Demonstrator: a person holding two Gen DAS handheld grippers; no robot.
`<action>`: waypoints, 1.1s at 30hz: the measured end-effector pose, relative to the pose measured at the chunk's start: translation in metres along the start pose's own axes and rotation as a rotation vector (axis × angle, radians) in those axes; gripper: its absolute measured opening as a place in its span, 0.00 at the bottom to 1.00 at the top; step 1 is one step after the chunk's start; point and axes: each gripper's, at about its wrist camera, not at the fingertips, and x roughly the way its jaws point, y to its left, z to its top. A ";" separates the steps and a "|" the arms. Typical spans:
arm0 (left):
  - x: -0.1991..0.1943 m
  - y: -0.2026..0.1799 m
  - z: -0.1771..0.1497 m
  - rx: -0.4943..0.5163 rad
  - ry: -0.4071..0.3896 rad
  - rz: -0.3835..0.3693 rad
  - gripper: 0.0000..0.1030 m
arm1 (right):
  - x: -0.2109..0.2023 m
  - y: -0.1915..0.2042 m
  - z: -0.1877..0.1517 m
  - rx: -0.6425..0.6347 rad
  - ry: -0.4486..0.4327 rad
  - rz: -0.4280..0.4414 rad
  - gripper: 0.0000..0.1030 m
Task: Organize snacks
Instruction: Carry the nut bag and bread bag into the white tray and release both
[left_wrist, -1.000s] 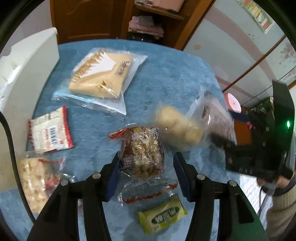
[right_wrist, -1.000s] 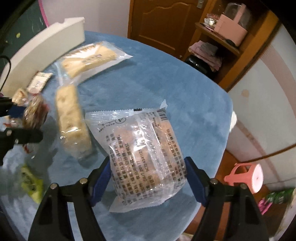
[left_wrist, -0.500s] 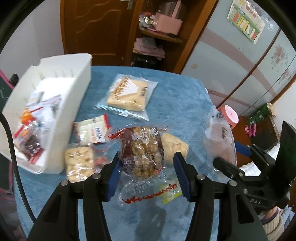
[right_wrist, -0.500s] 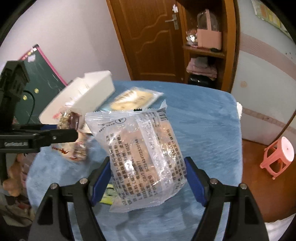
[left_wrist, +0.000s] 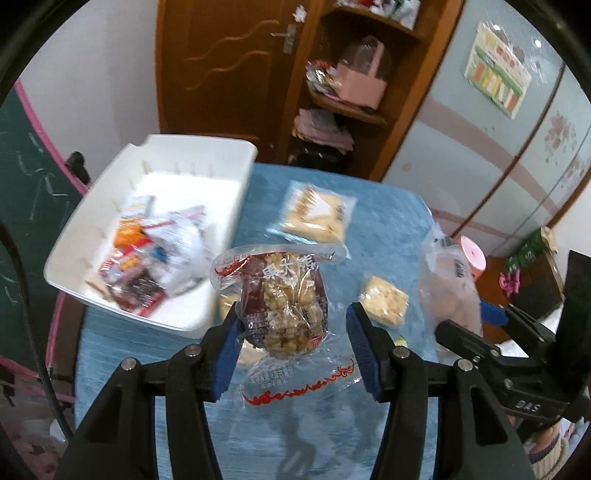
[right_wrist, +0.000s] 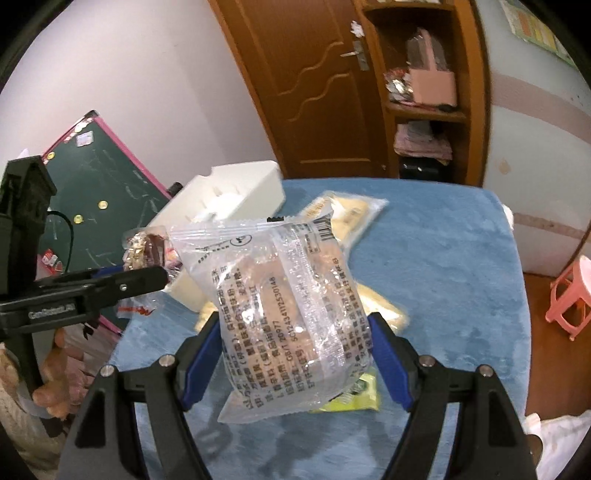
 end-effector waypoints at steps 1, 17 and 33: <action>-0.005 0.007 0.002 -0.010 -0.012 0.005 0.52 | -0.001 0.007 0.004 -0.007 -0.001 0.000 0.75; -0.082 0.115 0.071 -0.076 -0.223 0.197 0.53 | 0.010 0.137 0.097 -0.062 -0.085 0.007 0.75; 0.017 0.192 0.107 -0.144 -0.079 0.305 0.53 | 0.146 0.151 0.142 0.020 0.060 -0.086 0.75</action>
